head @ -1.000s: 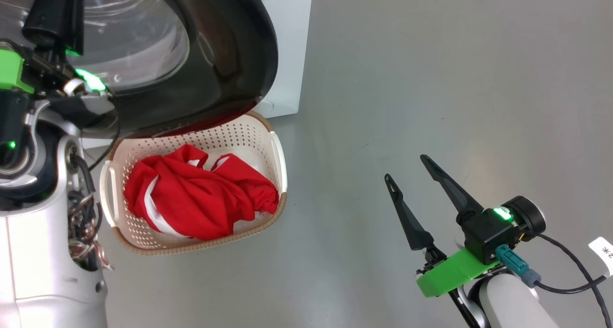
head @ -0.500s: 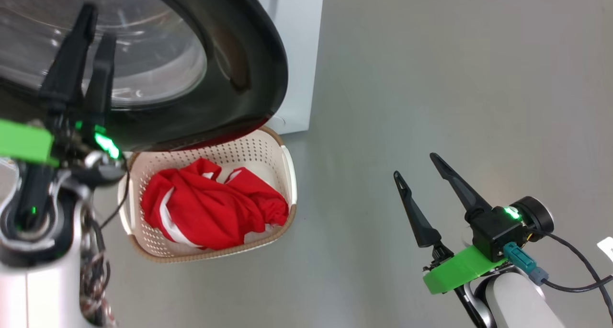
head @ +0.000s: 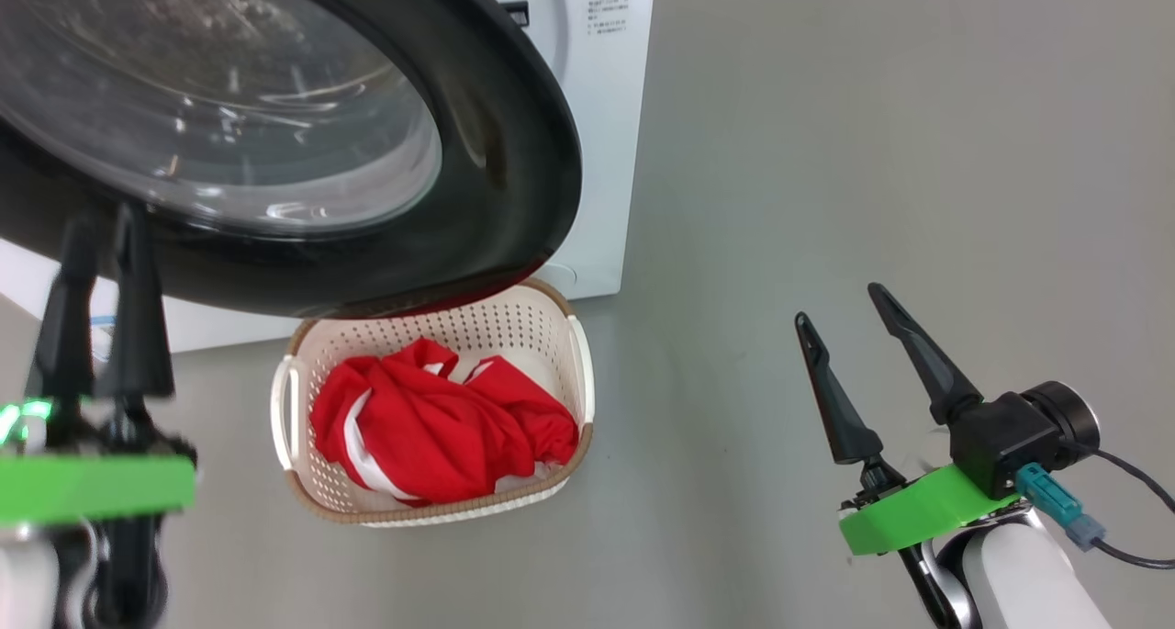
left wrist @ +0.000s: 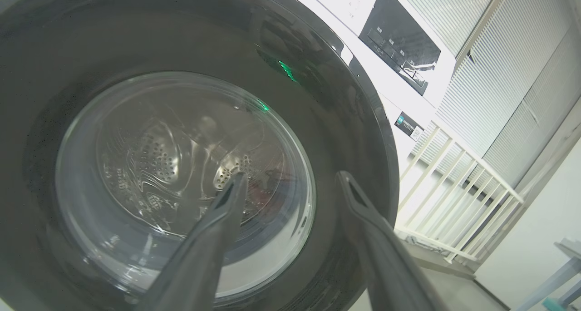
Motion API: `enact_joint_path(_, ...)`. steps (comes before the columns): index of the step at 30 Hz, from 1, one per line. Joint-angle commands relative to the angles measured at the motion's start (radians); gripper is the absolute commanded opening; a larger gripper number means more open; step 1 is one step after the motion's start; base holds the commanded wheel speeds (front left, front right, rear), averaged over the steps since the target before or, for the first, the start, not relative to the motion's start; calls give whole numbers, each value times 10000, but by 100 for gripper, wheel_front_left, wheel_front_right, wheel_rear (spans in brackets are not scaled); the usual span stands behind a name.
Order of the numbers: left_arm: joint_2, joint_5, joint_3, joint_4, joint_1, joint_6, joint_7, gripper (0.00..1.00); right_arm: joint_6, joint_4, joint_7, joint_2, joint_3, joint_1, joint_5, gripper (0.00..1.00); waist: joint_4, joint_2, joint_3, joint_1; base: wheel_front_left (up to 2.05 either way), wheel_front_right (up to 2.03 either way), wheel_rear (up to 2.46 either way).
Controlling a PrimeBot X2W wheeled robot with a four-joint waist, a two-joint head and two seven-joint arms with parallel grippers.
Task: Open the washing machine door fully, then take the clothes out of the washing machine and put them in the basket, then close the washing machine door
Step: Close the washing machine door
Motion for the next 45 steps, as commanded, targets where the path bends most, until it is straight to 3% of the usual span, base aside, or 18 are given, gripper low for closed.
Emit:
enact_joint_path(1, 444, 342, 242, -200, 176, -88, -199, 100, 62, -347, -61, 17, 162, 32, 110, 100, 33, 0, -175, 0, 0, 0, 0)
enact_joint_path(7, 739, 2787, 401, 100, 1347, -13, -704, 100, 62, -597, -61, 17, -113, 393, 76, 100, 45, 0, -678, 0, 0, 0, 0)
enact_joint_path(13, 114, 4523, 1412, -368, 2276, -41, -722, 100, 62, -698, -61, 17, -490, 812, -85, 100, 80, 0, -1139, 0, 0, 0, 0)
enact_joint_path(20, -408, 5999, 1721, -503, 3373, -108, -724, 100, 62, -752, -61, 17, -846, 1252, -50, 100, 148, 0, -1683, 0, 0, 0, 0)
enact_joint_path(31, -742, 7278, 1481, -287, 4283, -137, -725, 100, 62, -905, -61, 17, -982, 1705, 109, 100, 200, 0, -2144, 0, 0, 0, 0)
enact_joint_path(45, -1036, 7666, 1371, 189, 4422, -140, -726, 100, 62, -765, -61, 17, -688, 1895, 12, 100, 227, 0, -2385, 0, 0, 0, 0)
